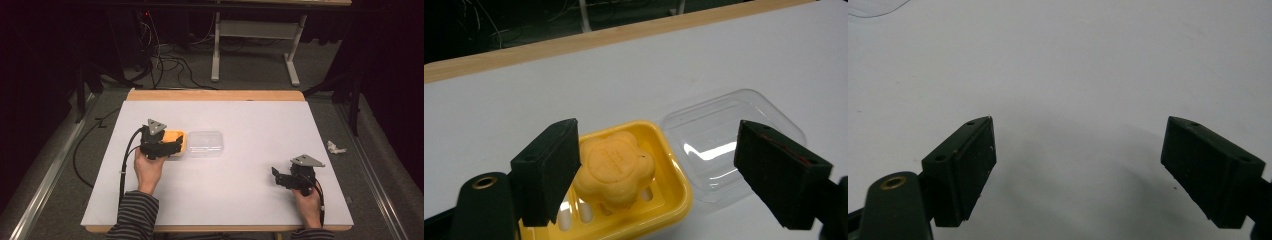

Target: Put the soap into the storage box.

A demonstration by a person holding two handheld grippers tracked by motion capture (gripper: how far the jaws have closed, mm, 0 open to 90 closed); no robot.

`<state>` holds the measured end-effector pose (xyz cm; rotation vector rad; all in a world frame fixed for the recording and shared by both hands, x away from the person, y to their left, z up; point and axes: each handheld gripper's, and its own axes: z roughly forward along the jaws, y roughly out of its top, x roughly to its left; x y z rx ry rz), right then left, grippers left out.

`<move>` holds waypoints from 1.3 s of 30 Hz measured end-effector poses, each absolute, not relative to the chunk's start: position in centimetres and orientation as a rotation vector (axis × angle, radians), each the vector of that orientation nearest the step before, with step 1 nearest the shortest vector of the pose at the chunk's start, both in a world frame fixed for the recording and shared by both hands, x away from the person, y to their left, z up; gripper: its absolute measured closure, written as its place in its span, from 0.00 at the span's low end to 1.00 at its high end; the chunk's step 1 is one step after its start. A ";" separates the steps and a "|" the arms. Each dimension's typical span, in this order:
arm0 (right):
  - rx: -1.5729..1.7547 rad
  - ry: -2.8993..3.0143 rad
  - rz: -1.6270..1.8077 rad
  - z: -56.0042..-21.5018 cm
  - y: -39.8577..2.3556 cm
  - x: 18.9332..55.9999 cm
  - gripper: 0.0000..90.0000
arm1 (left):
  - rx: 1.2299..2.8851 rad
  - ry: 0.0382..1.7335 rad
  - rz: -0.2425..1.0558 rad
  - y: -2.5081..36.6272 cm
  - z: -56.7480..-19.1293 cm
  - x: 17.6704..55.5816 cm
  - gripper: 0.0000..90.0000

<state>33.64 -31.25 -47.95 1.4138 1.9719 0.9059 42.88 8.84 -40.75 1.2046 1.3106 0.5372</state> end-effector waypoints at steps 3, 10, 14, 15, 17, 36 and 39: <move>1.411 1.970 0.907 -48.0 -31.3 33.6 0.17 | 1.197 1.312 0.533 8.9 -40.7 42.7 0.21; 1.413 1.977 0.902 -48.0 -31.2 33.7 0.17 | 1.159 1.325 0.516 9.3 -40.4 41.8 0.20; 1.409 1.976 0.903 -48.0 -31.2 33.7 0.17 | 1.144 1.328 0.495 9.5 -40.1 41.5 0.21; 1.410 1.976 0.901 -48.0 -31.2 33.7 0.17 | 1.145 1.326 0.495 9.5 -40.0 41.4 0.21; 1.414 1.977 0.897 -48.0 -31.2 33.7 0.17 | 1.145 1.322 0.494 9.5 -40.0 41.2 0.21; 1.418 1.980 0.896 -48.0 -31.1 33.7 0.17 | 1.125 1.261 0.468 9.3 -39.1 38.4 0.20; 1.419 1.981 0.895 -48.0 -31.2 33.7 0.17 | 1.122 1.255 0.462 9.2 -39.0 38.2 0.20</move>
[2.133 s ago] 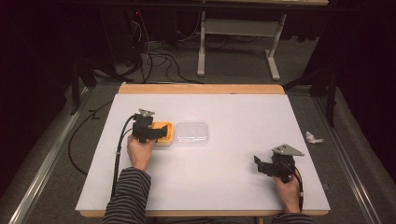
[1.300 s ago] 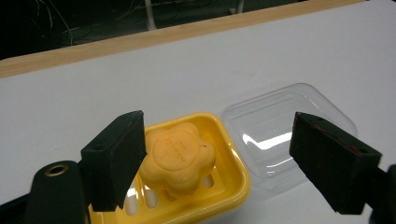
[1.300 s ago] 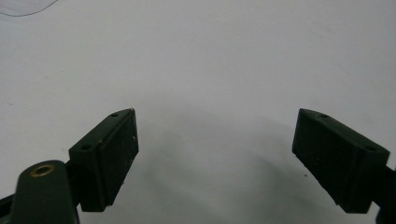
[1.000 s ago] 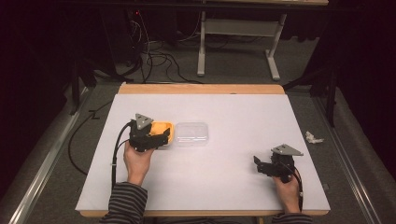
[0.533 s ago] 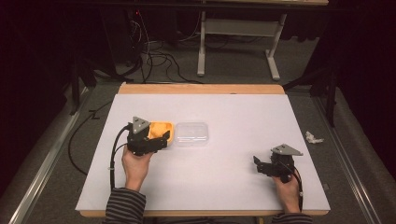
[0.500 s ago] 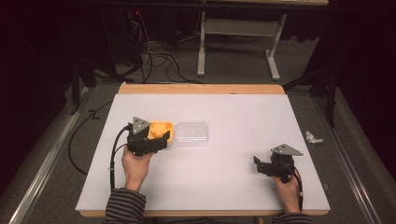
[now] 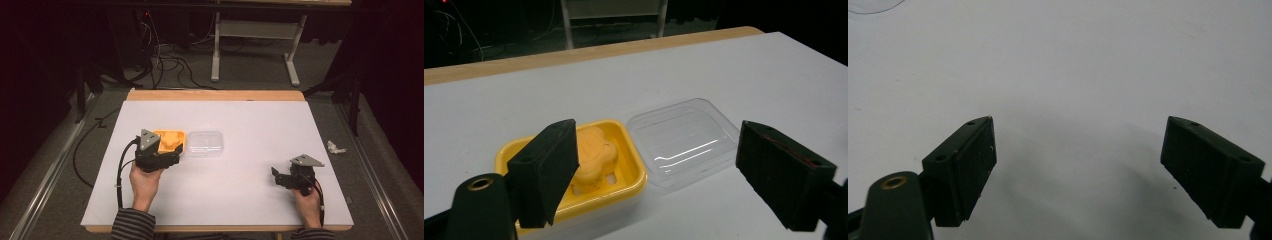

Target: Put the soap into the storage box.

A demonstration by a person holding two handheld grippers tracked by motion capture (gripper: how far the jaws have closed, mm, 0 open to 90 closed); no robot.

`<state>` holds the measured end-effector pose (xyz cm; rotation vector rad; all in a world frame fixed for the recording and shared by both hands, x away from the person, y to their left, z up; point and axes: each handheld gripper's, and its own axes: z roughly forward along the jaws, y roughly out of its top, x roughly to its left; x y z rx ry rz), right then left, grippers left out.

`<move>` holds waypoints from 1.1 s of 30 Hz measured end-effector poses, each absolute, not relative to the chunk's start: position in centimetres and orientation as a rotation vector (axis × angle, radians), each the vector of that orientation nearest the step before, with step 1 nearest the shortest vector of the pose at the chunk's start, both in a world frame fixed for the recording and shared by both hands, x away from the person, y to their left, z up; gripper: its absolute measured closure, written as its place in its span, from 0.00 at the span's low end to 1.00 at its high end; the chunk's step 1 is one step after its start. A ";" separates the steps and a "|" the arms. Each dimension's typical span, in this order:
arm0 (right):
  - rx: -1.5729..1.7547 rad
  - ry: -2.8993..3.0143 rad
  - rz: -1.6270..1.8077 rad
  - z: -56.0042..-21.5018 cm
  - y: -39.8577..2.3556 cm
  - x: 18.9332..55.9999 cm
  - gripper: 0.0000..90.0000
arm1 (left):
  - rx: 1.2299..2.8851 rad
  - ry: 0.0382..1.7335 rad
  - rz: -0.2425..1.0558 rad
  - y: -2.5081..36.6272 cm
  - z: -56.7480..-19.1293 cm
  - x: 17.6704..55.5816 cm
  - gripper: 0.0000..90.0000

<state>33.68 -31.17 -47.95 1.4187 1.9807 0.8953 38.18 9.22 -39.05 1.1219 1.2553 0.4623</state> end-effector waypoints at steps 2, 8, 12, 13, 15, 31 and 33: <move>1.418 1.979 0.897 -48.0 -31.2 33.7 0.17 | 1.113 1.239 0.463 9.0 -39.0 37.7 0.20; 1.413 1.980 0.894 -48.0 -31.1 33.7 0.17 | 1.110 1.215 0.454 8.7 -39.0 36.9 0.20; 1.411 1.977 0.893 -48.0 -31.1 33.7 0.17 | 1.125 1.209 0.443 8.5 -39.0 36.3 0.20; 1.412 1.977 0.893 -48.0 -31.1 33.7 0.17 | 1.128 1.210 0.443 8.5 -38.9 36.2 0.20; 1.416 1.977 0.893 -48.0 -31.1 33.7 0.17 | 1.124 1.215 0.436 8.4 -38.9 35.9 0.21; 1.407 1.982 0.890 -48.0 -31.1 33.7 0.17 | 1.158 1.216 0.400 7.6 -39.6 34.5 0.19; 1.406 1.980 0.891 -48.0 -31.1 33.7 0.17 | 1.163 1.218 0.395 7.4 -39.8 34.5 0.19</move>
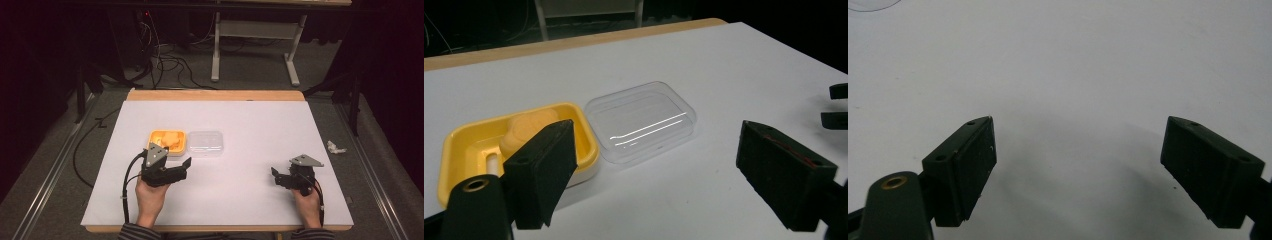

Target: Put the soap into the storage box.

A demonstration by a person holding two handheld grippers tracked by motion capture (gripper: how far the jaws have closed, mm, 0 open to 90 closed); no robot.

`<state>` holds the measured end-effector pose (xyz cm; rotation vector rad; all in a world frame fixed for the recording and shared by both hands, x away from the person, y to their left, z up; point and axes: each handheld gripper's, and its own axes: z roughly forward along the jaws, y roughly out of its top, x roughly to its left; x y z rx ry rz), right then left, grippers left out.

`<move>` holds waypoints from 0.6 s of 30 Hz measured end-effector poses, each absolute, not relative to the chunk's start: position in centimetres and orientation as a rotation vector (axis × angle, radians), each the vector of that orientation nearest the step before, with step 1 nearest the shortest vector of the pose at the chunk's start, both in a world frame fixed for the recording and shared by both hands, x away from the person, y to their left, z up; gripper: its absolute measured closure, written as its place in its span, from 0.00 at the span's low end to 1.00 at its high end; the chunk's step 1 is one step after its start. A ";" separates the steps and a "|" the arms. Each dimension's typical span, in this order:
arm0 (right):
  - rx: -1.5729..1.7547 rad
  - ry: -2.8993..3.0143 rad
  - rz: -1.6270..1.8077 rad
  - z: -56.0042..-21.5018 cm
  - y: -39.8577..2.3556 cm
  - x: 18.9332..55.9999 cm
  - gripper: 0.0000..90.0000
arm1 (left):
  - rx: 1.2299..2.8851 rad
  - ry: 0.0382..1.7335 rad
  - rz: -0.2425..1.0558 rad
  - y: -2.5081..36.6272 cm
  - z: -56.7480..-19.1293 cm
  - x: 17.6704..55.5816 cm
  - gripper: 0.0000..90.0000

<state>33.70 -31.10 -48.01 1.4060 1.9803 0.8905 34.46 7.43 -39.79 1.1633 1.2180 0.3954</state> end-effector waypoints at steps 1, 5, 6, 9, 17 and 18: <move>1.407 1.980 0.891 -48.0 -31.1 33.7 0.17 | 1.163 1.218 0.395 7.4 -39.8 34.5 0.19; 1.405 1.984 0.887 -48.0 -31.1 33.7 0.17 | 1.174 1.213 0.389 7.2 -40.1 34.1 0.19; 1.407 1.984 0.884 -48.0 -31.1 33.7 0.17 | 1.174 1.213 0.389 7.2 -40.1 34.1 0.18; 1.408 1.982 0.890 -48.0 -31.1 33.7 0.17 | 1.179 1.211 0.384 7.1 -40.4 33.9 0.19; 1.410 1.985 0.883 -48.0 -31.0 33.7 0.17 | 1.187 1.219 0.358 6.8 -40.9 33.8 0.18; 1.407 1.990 0.880 -48.0 -31.0 33.7 0.17 | 1.192 1.222 0.355 6.7 -41.1 33.7 0.18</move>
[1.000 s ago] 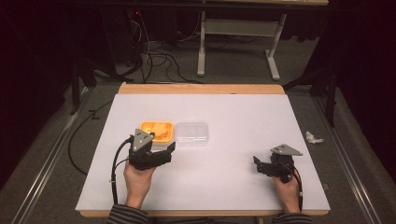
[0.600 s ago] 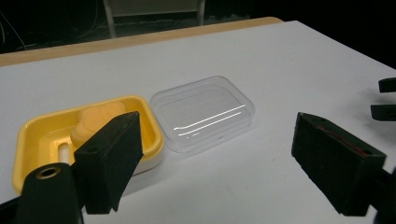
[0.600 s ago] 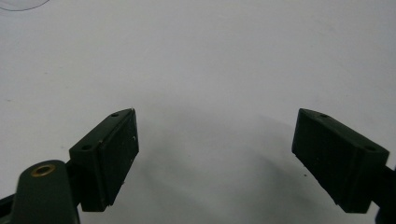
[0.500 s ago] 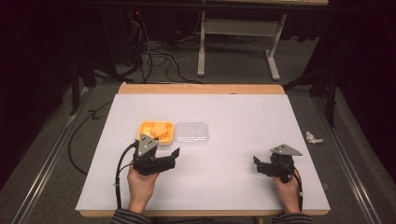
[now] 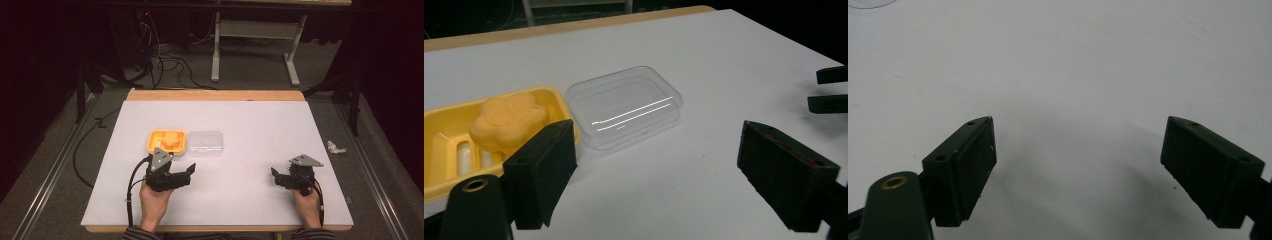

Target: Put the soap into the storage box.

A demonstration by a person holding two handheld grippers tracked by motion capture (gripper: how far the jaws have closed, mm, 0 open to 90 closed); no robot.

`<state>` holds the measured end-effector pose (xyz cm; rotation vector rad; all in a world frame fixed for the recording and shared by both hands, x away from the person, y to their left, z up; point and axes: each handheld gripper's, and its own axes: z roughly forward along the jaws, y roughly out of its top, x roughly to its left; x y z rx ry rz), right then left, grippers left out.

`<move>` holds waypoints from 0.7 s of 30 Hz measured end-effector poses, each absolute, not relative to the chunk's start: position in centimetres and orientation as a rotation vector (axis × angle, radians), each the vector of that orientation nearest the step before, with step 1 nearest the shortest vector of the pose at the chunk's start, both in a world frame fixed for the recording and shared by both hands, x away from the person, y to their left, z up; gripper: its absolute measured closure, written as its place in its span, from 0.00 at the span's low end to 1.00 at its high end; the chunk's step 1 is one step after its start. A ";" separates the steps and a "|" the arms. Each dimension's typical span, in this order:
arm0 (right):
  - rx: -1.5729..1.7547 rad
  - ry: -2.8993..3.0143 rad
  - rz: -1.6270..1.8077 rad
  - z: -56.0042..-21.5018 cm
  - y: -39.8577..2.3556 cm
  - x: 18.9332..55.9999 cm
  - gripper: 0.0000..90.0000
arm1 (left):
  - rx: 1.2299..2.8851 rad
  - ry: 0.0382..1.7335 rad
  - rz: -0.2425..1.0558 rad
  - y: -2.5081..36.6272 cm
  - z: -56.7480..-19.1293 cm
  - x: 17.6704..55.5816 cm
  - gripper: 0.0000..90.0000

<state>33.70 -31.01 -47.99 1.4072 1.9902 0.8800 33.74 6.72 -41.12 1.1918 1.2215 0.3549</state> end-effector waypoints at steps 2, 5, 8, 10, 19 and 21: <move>1.408 1.988 0.881 -48.0 -31.0 33.7 0.17 | 1.195 1.227 0.350 6.6 -41.4 33.7 0.18; 1.409 1.990 0.880 -48.0 -31.0 33.7 0.17 | 1.205 1.232 0.347 6.5 -41.7 33.8 0.18; 1.410 1.987 0.880 -48.0 -31.0 33.7 0.17 | 1.223 1.234 0.354 6.3 -42.1 33.8 0.18; 1.407 1.991 0.879 -48.0 -31.0 33.7 0.17 | 1.225 1.240 0.355 6.2 -42.3 34.0 0.18; 1.408 1.989 0.877 -48.0 -31.0 33.7 0.17 | 1.281 1.253 0.352 5.3 -43.8 34.7 0.19; 1.407 1.991 0.876 -48.0 -31.0 33.7 0.17 | 1.287 1.252 0.357 5.0 -44.2 34.8 0.19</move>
